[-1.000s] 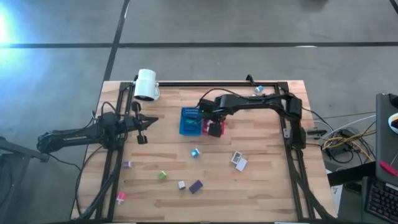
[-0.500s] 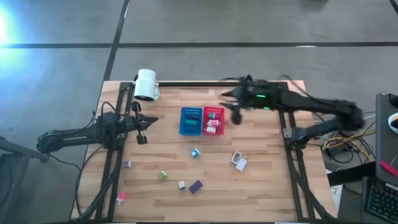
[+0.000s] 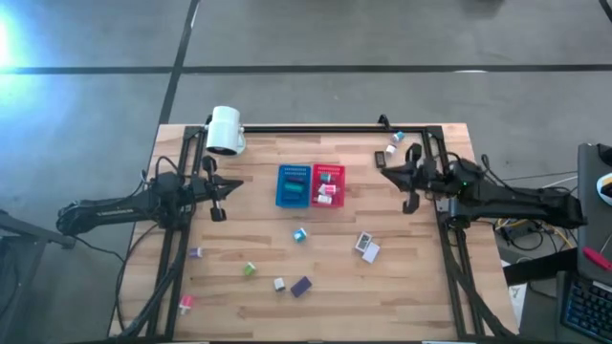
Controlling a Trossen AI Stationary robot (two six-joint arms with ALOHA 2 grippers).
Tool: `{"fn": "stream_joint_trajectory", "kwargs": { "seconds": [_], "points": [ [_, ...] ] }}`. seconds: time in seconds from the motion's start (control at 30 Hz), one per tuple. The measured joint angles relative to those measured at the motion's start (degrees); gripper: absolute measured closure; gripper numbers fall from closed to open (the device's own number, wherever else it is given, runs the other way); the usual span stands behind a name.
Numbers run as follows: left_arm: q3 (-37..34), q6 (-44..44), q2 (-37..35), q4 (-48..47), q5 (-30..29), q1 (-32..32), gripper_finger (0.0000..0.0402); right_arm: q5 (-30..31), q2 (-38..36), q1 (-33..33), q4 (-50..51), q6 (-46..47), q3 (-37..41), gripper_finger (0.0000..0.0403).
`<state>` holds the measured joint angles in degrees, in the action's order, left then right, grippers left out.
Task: Pick & Place Office items
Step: Put the blue digital clock into the blue bin
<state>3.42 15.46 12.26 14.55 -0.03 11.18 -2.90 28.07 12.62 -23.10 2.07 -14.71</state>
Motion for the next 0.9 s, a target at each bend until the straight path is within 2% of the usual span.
{"fn": "stream_joint_trajectory", "kwargs": {
  "seconds": [0.2, 0.33, 0.47, 0.57, 0.7, 0.8, 0.9],
  "points": [
    [0.0, -2.0, 0.0, -0.2, 0.0, 0.0, 0.0396, 0.0, -2.2, 0.0, -15.7, -3.4, 10.0, 0.039],
    [0.2, -7.7, 0.5, -1.9, -0.2, 0.0, 0.0396, 0.1, -2.2, 0.3, -17.8, -5.1, 13.6, 0.039],
    [2.7, -13.7, 4.3, -6.1, -1.7, 0.0, 0.0397, 1.0, -2.2, 1.7, -17.9, -5.3, 14.0, 0.039],
    [7.6, -15.2, 9.3, -7.3, -3.4, -0.1, 0.0399, -1.6, -2.0, 2.3, -17.8, -5.5, 14.0, 0.039],
    [17.0, -18.3, 15.2, -13.6, -11.5, -0.2, 0.0399, -1.9, -2.3, 2.5, -18.7, -6.0, 14.0, 0.039],
    [24.1, -20.5, 19.7, -19.8, -12.0, -1.2, 0.0398, -2.1, -2.6, 2.4, -19.3, -6.2, 13.9, 0.039],
    [30.8, -25.2, 26.0, -27.0, -12.4, -4.9, 0.04, -2.1, -2.6, 2.4, -19.3, -6.8, 13.9, 0.039]
  ]
}}
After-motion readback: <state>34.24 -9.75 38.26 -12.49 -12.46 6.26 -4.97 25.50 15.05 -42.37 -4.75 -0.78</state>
